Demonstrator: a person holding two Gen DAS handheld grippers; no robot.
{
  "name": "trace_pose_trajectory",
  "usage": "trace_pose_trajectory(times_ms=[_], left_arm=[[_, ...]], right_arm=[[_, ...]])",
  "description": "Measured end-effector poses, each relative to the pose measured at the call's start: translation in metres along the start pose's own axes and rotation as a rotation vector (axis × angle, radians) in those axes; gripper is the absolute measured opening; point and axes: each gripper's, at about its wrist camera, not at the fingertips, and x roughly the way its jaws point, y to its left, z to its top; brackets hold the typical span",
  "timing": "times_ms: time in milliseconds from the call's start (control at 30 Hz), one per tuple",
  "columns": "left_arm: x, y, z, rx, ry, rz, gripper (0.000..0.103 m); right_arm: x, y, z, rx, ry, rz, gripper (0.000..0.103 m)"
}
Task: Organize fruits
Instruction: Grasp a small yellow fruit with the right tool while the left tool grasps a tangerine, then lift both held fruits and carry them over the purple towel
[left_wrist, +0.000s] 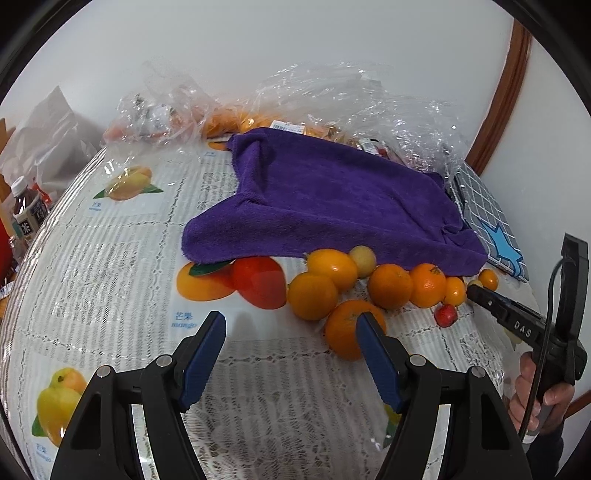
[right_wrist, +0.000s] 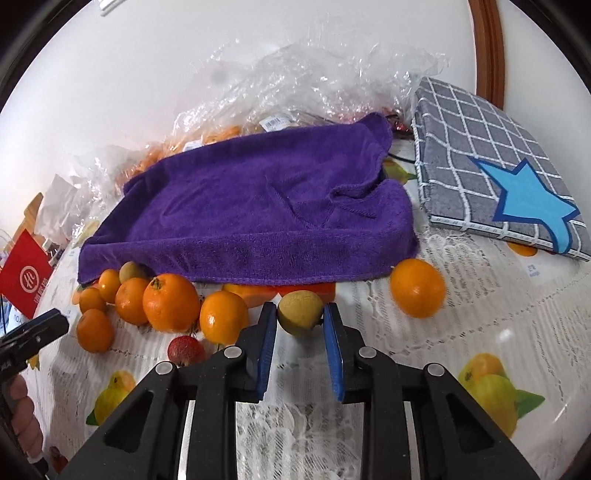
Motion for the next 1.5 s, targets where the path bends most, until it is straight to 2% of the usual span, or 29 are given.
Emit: trace_pose_trajectory(times_ms=[333,433,567,667,733,900,1033,1267,1500], left_arm=[[0.021,-0.031,-0.005,0.036,0.038,-0.064,0.07],[0.03,-0.035,-0.008,0.022,0.057,-0.085,0.063],[0.033,-0.039,-0.011,0.036,0.024,-0.066,0.057],[0.032,-0.04,-0.014,0.038,0.006,-0.055,0.045],[0.032,-0.038,-0.013,0.032,0.006,-0.075,0.042],[0.032,-0.039,-0.014,0.04,0.006,-0.09,0.04],[0.03,-0.038,-0.016,0.035,0.002,-0.114,0.04],[0.015,-0.037,-0.019,0.021,-0.081,-0.127,0.04],[0.011,-0.038,-0.018,0.016,-0.107,-0.144,0.04]], right_arm=[[-0.018,-0.005,-0.02,-0.013,0.002,0.01,0.026],[-0.017,-0.005,-0.023,-0.017,0.023,0.023,0.026],[-0.016,-0.004,-0.025,-0.019,0.029,0.021,0.026],[-0.013,-0.005,-0.023,-0.009,0.033,0.022,0.026],[-0.01,-0.004,-0.021,-0.015,0.038,0.016,0.026],[-0.009,-0.001,-0.02,-0.038,0.042,0.009,0.03],[-0.009,-0.002,-0.019,-0.031,0.039,0.014,0.027],[-0.014,-0.01,-0.019,0.0,0.014,0.069,0.026],[-0.022,-0.009,-0.022,-0.003,-0.023,0.084,0.026]])
